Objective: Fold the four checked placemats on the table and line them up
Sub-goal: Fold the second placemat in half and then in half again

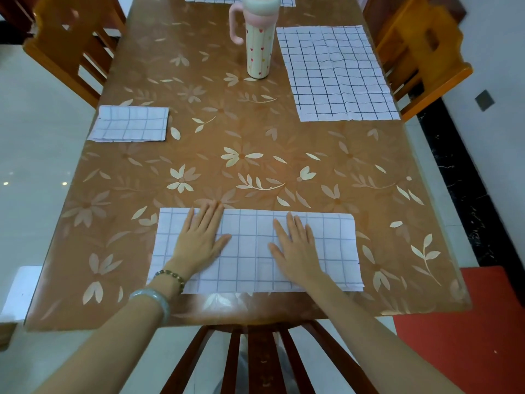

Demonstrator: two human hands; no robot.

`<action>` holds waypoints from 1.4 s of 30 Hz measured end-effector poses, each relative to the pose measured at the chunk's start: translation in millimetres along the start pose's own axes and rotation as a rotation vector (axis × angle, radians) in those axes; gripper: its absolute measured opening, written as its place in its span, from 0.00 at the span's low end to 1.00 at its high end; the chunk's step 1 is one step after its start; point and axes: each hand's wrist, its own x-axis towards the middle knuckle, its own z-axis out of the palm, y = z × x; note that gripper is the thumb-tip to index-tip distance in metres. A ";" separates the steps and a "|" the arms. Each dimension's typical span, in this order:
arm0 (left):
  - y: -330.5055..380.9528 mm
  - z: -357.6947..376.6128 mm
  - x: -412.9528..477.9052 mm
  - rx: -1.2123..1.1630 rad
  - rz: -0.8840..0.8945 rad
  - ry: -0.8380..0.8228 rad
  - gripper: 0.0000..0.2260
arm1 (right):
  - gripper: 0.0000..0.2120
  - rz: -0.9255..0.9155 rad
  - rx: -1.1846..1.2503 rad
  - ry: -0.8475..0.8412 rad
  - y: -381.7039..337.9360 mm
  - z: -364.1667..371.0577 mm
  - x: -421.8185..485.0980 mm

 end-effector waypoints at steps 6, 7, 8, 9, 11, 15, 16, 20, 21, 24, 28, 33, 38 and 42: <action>6.0 17.0 -3.7 0.004 -0.143 0.013 0.34 | 0.34 -0.005 -0.123 0.010 27.5 16.2 7.5; 6.4 17.1 -4.1 -0.006 -0.159 0.017 0.34 | 0.34 0.004 -0.118 0.022 30.9 16.2 7.2; 6.9 17.0 -4.5 -0.021 -0.173 0.024 0.34 | 0.33 0.028 -0.104 0.047 32.4 14.8 7.0; 8.3 16.5 -4.5 -0.034 -0.181 0.040 0.34 | 0.32 0.057 -0.080 0.076 32.1 12.7 7.4; 14.9 14.5 -3.1 -0.030 -0.153 0.100 0.32 | 0.29 0.077 -0.020 0.149 21.9 5.4 10.1; 38.1 14.9 7.1 -0.005 -0.008 0.099 0.28 | 0.27 -0.083 0.073 0.172 -33.5 -3.0 23.0; 41.7 17.3 7.8 -0.012 0.004 0.085 0.27 | 0.27 -0.124 0.093 0.145 -46.8 0.3 27.0; 42.8 27.2 6.9 0.004 -0.011 0.068 0.27 | 0.28 -0.186 0.048 0.053 -65.3 20.6 38.9; 42.9 27.9 7.0 0.004 -0.021 0.077 0.27 | 0.28 -0.189 0.034 0.045 -61.1 23.3 40.8; 45.4 27.2 8.1 -0.023 -0.053 0.087 0.28 | 0.28 -0.196 -0.033 0.049 -35.7 24.3 42.1; 45.9 29.5 7.8 -0.036 -0.092 0.097 0.29 | 0.30 -0.165 -0.130 0.039 16.9 13.3 36.9; 45.0 32.3 8.0 -0.023 -0.095 0.090 0.30 | 0.33 0.048 -0.172 0.084 89.4 -4.6 22.4; 39.3 29.4 5.3 -0.056 -0.152 0.112 0.30 | 0.35 0.248 -0.219 0.094 135.9 -17.7 7.0; 38.7 28.8 3.8 -0.049 -0.162 0.110 0.30 | 0.30 0.285 -0.121 0.304 71.3 -24.7 16.6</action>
